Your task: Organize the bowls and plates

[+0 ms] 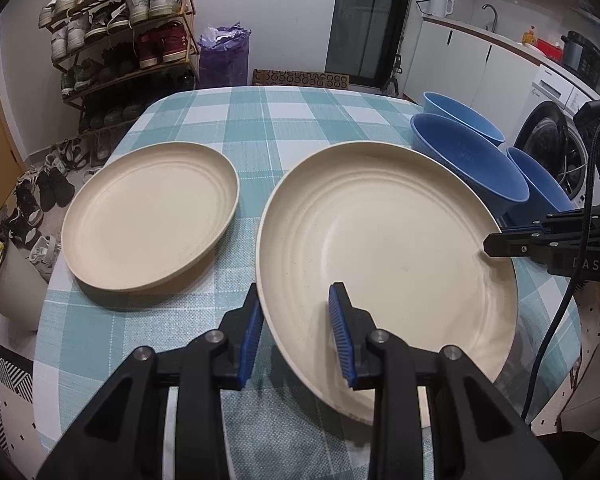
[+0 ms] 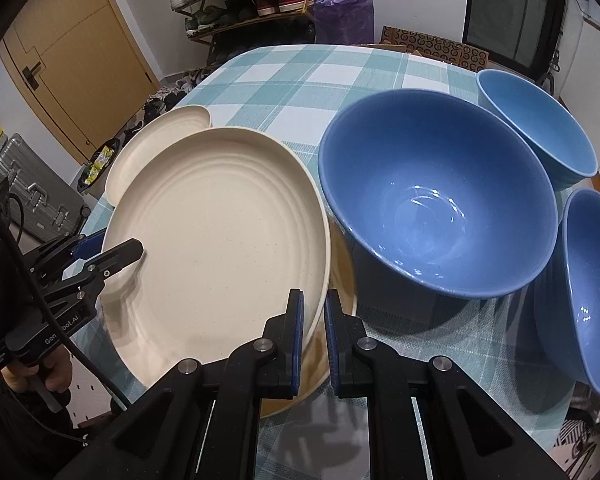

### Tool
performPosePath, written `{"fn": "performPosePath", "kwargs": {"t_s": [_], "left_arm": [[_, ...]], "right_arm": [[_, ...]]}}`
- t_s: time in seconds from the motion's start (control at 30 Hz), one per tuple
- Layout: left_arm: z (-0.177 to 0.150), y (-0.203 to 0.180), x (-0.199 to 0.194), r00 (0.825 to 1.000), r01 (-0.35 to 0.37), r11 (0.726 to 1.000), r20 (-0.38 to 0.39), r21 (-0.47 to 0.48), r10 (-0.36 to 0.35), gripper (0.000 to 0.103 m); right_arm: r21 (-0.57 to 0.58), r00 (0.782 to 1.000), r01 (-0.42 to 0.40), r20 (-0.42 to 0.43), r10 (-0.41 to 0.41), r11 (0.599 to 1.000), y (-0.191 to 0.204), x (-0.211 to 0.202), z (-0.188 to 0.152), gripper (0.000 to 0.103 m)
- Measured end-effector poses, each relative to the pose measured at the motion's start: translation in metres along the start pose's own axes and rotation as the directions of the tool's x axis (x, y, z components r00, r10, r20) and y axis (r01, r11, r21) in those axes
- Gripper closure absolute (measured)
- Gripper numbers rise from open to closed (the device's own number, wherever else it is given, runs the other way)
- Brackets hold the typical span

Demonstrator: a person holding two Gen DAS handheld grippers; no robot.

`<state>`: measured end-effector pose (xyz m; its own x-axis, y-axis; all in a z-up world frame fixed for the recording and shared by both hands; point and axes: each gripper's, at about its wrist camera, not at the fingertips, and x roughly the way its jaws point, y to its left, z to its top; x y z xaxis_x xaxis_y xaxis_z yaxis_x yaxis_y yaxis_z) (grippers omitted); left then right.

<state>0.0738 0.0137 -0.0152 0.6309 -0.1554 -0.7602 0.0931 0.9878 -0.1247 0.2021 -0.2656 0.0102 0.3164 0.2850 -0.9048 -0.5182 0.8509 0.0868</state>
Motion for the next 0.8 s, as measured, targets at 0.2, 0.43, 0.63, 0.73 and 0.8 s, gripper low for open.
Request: {"fn": "performPosePath", "kwargs": {"t_s": [0.2, 0.43, 0.63, 0.73, 0.8], "left_arm": [[-0.003, -0.004, 0.006, 1.000, 0.003, 1.000, -0.009, 0.009, -0.003, 0.072], [-0.005, -0.007, 0.013, 1.000, 0.003, 1.000, -0.017, 0.018, -0.003, 0.072], [-0.007, -0.010, 0.017, 1.000, -0.010, 0.999, -0.016, 0.037, 0.010, 0.072], [-0.008, -0.011, 0.017, 1.000, -0.013, 0.999, -0.014, 0.039, 0.013, 0.072], [-0.009, -0.011, 0.016, 1.000, -0.014, 0.999, -0.012, 0.042, 0.015, 0.072]], "right_arm": [[0.011, 1.000, 0.005, -0.008, -0.005, 1.000, -0.004, 0.003, -0.006, 0.092], [0.016, 1.000, 0.009, -0.025, -0.009, 1.000, -0.007, 0.011, -0.009, 0.092], [0.007, 0.999, 0.021, -0.032, -0.021, 1.000, -0.007, 0.015, -0.012, 0.092], [0.000, 0.999, 0.033, -0.032, -0.033, 0.999, -0.005, 0.016, -0.013, 0.092], [-0.008, 0.998, 0.042, -0.038, -0.043, 0.999, -0.003, 0.018, -0.014, 0.092]]}}
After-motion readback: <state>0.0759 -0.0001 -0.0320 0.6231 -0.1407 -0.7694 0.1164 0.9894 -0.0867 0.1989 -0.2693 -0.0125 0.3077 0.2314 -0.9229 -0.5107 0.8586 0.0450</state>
